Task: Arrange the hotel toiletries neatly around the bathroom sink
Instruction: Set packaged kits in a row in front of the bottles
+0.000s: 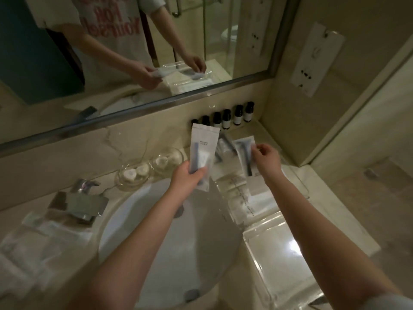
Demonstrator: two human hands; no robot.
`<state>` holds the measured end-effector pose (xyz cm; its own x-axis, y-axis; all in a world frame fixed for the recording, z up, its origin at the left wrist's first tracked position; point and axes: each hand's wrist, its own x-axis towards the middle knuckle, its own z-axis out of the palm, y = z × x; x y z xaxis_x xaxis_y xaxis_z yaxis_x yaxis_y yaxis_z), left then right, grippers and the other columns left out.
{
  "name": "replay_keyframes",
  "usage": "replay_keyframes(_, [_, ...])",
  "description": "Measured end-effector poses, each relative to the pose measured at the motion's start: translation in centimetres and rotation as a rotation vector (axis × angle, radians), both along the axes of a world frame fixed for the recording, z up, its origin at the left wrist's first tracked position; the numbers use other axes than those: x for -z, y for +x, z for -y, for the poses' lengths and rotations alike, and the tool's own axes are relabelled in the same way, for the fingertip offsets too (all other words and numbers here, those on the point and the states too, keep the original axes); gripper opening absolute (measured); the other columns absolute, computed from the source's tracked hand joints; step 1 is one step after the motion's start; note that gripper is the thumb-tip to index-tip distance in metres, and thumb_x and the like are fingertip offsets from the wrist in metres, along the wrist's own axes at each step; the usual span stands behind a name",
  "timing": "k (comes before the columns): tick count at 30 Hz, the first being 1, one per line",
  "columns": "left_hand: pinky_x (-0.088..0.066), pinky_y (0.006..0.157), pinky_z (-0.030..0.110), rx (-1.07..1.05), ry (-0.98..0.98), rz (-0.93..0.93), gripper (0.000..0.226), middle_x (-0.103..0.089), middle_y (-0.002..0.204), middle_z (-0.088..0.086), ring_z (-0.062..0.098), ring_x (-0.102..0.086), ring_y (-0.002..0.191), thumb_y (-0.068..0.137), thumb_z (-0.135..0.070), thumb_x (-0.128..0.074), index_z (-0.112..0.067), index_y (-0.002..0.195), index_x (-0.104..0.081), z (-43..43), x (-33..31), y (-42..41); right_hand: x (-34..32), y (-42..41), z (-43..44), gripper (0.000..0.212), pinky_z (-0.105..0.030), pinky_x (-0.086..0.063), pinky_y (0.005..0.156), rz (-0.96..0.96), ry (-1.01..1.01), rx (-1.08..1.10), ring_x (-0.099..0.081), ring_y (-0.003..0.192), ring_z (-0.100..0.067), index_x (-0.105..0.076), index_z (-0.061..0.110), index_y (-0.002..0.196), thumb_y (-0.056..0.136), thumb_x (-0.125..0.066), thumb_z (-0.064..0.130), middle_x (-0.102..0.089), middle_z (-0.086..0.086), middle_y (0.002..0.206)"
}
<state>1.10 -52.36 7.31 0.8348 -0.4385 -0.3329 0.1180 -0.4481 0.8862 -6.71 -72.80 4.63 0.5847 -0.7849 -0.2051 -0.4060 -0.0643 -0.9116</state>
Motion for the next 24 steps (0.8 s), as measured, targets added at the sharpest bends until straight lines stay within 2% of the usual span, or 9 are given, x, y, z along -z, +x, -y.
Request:
replay_keyframes(2, [-0.053, 0.084, 0.044, 0.014, 0.03, 0.017, 0.029, -0.066, 0.102, 0.013, 0.028, -0.065, 0.092, 0.085, -0.023, -0.062, -0.008, 0.11, -0.058, 1.2, 0.0, 1.1, 0.2, 1.3, 2.1, 0.02, -0.024, -0.042, 0.058, -0.032, 0.007, 0.019, -0.054, 0.067, -0.011, -0.063, 0.016, 0.104, 0.095, -0.05, 0.028, -0.061, 0.001, 0.083])
replay_keyframes(4, [-0.052, 0.083, 0.045, 0.04, 0.055, 0.047, 0.023, -0.066, 0.1, 0.014, 0.028, -0.064, 0.089, 0.086, -0.023, -0.062, -0.01, 0.104, -0.057, 2.1, 0.2, 2.2, 0.6, 2.7, 3.9, 0.019, -0.026, -0.044, 0.061, -0.067, -0.006, 0.013, -0.054, 0.067, -0.012, -0.063, 0.014, 0.103, 0.095, -0.05, 0.025, -0.06, 0.001, 0.08])
replay_keyframes(7, [-0.05, 0.071, 0.035, 0.074, 0.079, 0.09, 0.017, -0.063, 0.094, 0.01, 0.02, -0.06, 0.079, 0.087, -0.02, -0.061, -0.01, 0.1, -0.056, 3.1, 0.5, 3.7, 1.3, 4.7, 5.9, 0.018, -0.03, -0.044, 0.066, -0.11, -0.057, -0.011, -0.054, 0.067, -0.014, -0.063, 0.014, 0.101, 0.095, -0.048, 0.022, -0.061, -0.004, 0.084])
replay_keyframes(10, [-0.048, 0.068, 0.029, 0.076, 0.079, 0.095, 0.016, -0.063, 0.09, 0.007, 0.018, -0.06, 0.078, 0.087, -0.019, -0.061, -0.011, 0.099, -0.056, 3.7, 0.9, 4.7, 2.0, 6.4, 7.2, 0.026, -0.033, -0.046, 0.071, -0.175, -0.102, -0.06, -0.059, 0.083, -0.024, -0.06, 0.016, 0.115, 0.096, -0.045, 0.024, -0.063, -0.008, 0.096])
replay_keyframes(12, [-0.047, 0.065, 0.026, 0.079, 0.082, 0.099, 0.014, -0.061, 0.085, 0.003, 0.016, -0.06, 0.076, 0.087, -0.019, -0.061, -0.011, 0.097, -0.056, 3.8, 1.3, 5.0, 2.5, 7.1, 7.6, 0.027, -0.033, -0.044, 0.07, -0.23, -0.145, -0.104, -0.056, 0.084, -0.026, -0.057, 0.017, 0.118, 0.096, -0.042, 0.023, -0.06, -0.009, 0.097])
replay_keyframes(18, [-0.048, 0.068, 0.028, 0.063, 0.072, 0.075, 0.015, -0.062, 0.089, 0.006, 0.018, -0.061, 0.08, 0.087, -0.018, -0.061, -0.009, 0.098, -0.057, 4.0, 2.1, 5.3, 3.8, 9.0, 8.2, 0.024, -0.036, -0.047, 0.079, -0.254, -0.192, -0.129, -0.058, 0.09, -0.029, -0.058, 0.018, 0.11, 0.093, -0.041, 0.019, -0.062, -0.01, 0.105])
replay_keyframes(24, [-0.046, 0.063, 0.021, 0.065, 0.06, 0.055, 0.014, -0.061, 0.084, -0.003, 0.011, -0.06, 0.076, 0.088, -0.019, -0.06, -0.012, 0.1, -0.057, 4.2, 1.8, 5.2, 4.5, 9.2, 8.6, 0.023, -0.031, -0.043, 0.073, -0.264, -0.184, -0.155, -0.057, 0.087, -0.026, -0.058, 0.02, 0.111, 0.094, -0.042, 0.021, -0.063, -0.01, 0.107])
